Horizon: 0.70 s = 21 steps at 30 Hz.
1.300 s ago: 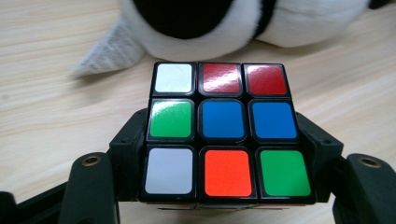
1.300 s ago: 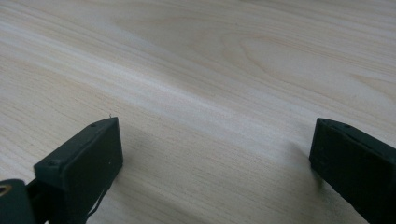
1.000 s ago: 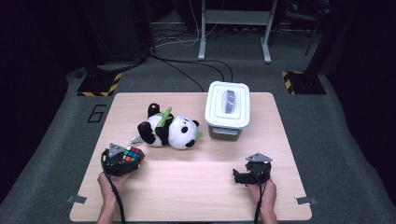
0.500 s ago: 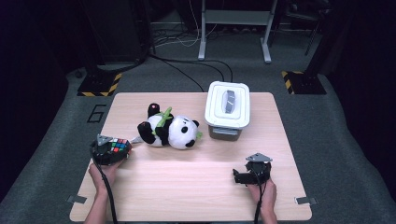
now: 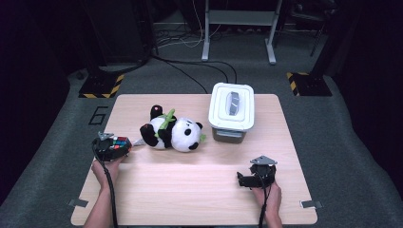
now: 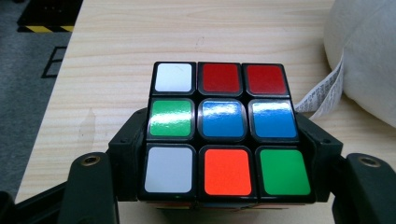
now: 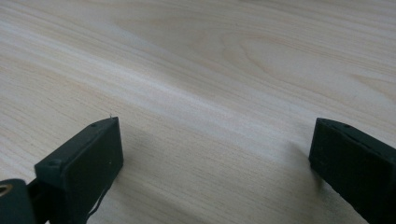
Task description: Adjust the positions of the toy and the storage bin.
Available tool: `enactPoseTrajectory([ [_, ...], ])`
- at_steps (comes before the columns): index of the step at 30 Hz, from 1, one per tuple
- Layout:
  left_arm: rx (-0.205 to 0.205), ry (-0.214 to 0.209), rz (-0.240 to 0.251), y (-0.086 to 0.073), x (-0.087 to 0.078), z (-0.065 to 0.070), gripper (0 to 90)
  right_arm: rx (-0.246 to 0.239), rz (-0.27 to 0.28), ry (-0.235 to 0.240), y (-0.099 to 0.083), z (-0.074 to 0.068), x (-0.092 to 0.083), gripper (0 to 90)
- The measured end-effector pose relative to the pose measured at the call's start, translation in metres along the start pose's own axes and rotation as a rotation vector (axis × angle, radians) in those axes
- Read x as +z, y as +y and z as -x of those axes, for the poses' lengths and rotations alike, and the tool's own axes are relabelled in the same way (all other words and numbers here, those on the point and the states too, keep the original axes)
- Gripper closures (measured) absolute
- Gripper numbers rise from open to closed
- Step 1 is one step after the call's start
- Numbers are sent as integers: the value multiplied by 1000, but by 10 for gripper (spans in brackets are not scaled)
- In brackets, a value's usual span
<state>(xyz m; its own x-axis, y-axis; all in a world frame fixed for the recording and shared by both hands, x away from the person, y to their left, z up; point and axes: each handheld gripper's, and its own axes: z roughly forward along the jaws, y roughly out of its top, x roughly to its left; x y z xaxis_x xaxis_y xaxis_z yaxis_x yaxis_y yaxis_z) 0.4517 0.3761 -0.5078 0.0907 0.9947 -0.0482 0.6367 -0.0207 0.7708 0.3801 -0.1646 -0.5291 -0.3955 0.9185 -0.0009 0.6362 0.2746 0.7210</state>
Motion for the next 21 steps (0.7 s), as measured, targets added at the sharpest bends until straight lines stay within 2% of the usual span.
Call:
enactPoseTrajectory([
  [2,5,10,-2,0,1,1,335,1,1,0,0,0,0,23],
  [7,13,3,-4,0,1,0,329,0,1,0,0,0,0,23],
  [9,5,-1,-2,0,-1,1,260,0,1,0,0,0,0,23],
  [10,0,0,7,1,-4,1,260,1,1,0,0,0,0,23],
  [11,-11,3,32,2,-12,0,190,3,2,-4,0,0,0,22],
  [13,-13,-2,37,2,-16,0,155,0,0,0,0,0,0,22],
  [14,-8,-13,50,2,-25,1,148,4,2,-4,0,0,0,22],
  [15,-8,-13,50,2,-25,1,144,4,2,-4,0,0,0,22],
  [16,11,-17,64,0,-33,5,141,1,-3,5,0,0,0,17],
  [21,23,-34,49,-13,-46,10,92,-5,-10,7,1,-1,1,2],
])
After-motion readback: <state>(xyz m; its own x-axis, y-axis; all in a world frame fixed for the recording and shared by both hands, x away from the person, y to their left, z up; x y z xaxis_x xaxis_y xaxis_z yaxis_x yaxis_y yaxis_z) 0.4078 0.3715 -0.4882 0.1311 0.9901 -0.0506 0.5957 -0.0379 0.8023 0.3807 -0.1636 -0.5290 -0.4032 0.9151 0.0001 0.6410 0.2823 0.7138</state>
